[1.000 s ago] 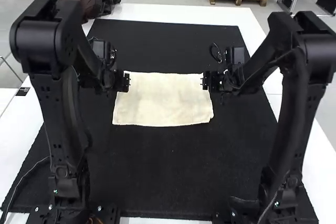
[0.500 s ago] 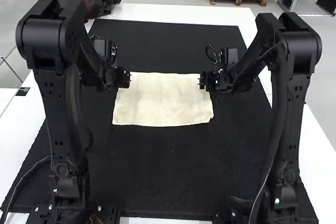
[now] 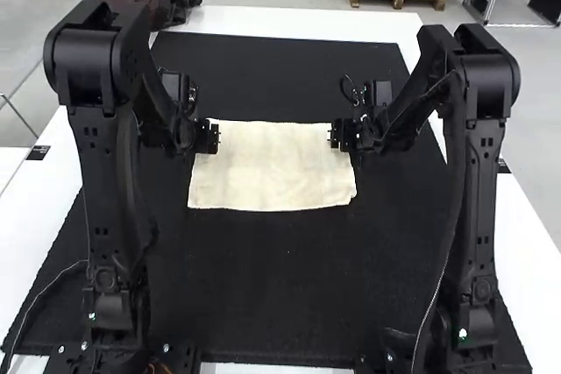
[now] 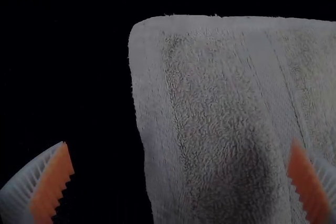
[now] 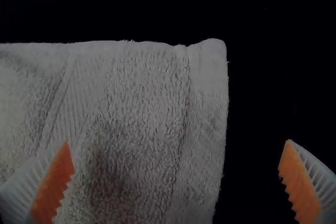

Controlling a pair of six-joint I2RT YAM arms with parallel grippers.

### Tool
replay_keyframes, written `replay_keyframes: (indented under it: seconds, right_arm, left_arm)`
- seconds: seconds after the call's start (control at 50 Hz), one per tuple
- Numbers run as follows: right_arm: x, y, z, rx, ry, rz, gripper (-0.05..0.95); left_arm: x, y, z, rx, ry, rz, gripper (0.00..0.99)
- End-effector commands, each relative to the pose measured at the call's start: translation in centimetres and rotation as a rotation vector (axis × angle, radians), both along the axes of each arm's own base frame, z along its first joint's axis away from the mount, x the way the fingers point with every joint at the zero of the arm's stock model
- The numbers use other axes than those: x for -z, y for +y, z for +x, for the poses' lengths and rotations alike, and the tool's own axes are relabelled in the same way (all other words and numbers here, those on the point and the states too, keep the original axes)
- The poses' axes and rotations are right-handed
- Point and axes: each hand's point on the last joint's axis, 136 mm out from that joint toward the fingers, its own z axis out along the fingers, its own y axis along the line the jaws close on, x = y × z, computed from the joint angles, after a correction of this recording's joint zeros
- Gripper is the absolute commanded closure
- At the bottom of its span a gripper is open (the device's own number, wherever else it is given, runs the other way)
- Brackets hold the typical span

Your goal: Fold the towel.

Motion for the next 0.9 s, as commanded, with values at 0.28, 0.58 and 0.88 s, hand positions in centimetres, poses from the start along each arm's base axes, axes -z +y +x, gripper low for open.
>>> replay_keyframes:
  seconds: [0.28, 0.58, 0.88]
  right_arm:
    - [0.6, 0.9, 1.2, -0.027, -0.014, -0.029, 0.00]
    - [1.4, 1.2, 0.7, -0.048, 0.019, -0.057, 0.01]
    - [2.8, 1.3, 0.0, -0.089, 0.038, -0.072, 0.92]
  left_arm:
    - [0.4, -0.3, 1.4, 0.010, -0.007, -0.004, 0.039]
    - [1.4, 0.1, 1.3, -0.003, 0.012, 0.009, 0.066]
    - [3.2, 0.5, 1.1, -0.006, 0.032, 0.057, 0.700]
